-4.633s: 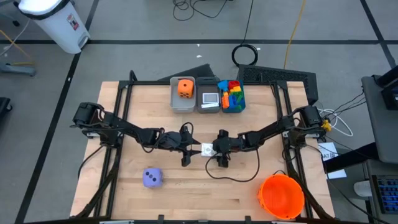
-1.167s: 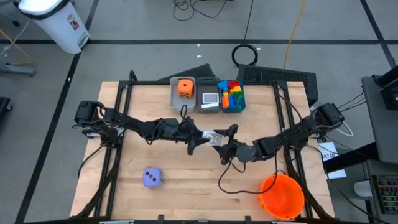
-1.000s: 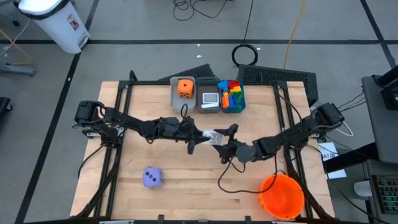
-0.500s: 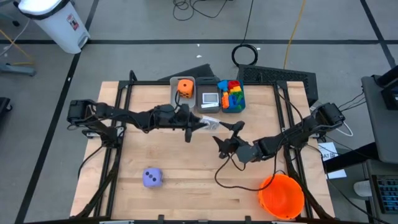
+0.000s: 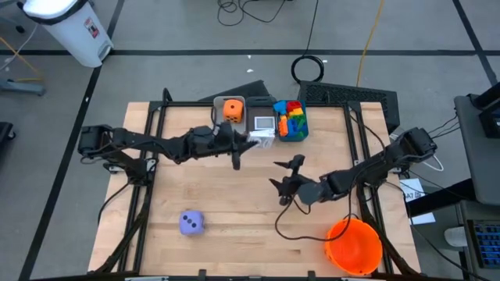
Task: Pick & Place Toys
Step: Put the gold playing cards into the black bin, then put the purple die into the white bin
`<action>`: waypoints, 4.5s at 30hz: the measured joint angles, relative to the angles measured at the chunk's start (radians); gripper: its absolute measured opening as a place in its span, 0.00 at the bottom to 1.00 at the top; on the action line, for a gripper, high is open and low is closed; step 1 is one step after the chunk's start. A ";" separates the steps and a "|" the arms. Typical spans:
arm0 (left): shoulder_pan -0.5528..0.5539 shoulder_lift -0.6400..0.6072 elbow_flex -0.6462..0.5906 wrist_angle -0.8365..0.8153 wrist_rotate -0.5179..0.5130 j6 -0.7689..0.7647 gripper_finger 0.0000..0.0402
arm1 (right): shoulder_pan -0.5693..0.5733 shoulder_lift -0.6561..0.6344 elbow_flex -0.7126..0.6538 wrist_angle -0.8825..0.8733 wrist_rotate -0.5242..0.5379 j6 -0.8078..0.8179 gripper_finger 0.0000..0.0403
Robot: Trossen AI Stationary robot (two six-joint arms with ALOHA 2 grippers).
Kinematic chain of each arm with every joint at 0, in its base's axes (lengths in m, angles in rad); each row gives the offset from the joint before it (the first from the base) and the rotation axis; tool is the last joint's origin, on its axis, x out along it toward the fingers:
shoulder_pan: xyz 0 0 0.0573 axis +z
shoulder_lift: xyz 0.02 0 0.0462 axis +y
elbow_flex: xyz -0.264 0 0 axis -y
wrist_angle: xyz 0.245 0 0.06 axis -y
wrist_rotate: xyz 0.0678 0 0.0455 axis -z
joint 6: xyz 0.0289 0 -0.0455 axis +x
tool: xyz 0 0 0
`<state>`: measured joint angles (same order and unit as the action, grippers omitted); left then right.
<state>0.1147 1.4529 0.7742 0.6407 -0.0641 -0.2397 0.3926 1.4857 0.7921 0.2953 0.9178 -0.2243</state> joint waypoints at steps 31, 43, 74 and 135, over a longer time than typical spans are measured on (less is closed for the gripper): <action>0.229 0.518 0.527 -0.641 -0.380 0.376 0.48 | -0.037 -0.092 0.002 -0.136 -0.240 0.054 0.10; 0.143 0.339 0.527 -0.896 -0.436 0.382 0.78 | -0.037 -0.092 0.002 -0.146 -0.240 0.053 0.07; -0.842 0.103 0.378 -1.580 -0.030 -0.668 0.73 | -0.037 -0.092 0.001 -0.143 -0.240 0.082 0.04; -0.686 0.257 0.640 -1.981 -0.873 -0.320 0.30 | -0.037 -0.092 0.001 -0.143 -0.244 0.133 0.04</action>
<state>-0.5713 1.7097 1.4138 -1.3401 -0.9371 -0.5595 0.3553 1.3941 0.7929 0.1528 0.6742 -0.0909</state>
